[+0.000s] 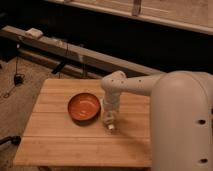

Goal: Place the bottle in the ceramic bowl

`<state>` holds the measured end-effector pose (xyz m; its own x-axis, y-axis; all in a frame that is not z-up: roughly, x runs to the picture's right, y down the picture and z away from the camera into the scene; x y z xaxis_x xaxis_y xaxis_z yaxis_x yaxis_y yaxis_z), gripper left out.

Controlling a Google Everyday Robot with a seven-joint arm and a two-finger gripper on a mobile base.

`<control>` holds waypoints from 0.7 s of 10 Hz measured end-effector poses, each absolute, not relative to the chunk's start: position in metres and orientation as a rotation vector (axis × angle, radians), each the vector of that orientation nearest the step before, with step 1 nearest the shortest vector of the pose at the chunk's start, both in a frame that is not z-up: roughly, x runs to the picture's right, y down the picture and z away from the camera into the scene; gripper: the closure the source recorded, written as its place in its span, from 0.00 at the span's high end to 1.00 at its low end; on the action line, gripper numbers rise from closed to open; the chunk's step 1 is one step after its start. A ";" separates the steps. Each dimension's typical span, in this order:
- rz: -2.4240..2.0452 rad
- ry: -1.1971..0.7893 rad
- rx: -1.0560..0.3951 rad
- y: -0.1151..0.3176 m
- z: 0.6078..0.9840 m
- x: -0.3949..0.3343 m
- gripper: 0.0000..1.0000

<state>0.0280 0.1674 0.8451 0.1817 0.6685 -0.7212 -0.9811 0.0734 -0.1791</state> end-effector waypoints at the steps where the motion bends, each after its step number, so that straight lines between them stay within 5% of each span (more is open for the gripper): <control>1: 1.321 0.523 -0.742 0.166 0.846 0.023 0.49; 4: 1.312 0.527 -0.750 0.167 0.849 0.018 0.19; 7: 1.322 0.546 -0.741 0.171 0.848 0.018 0.00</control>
<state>0.0180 0.1706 0.8477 0.1801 0.6582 -0.7310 -0.9822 0.0797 -0.1703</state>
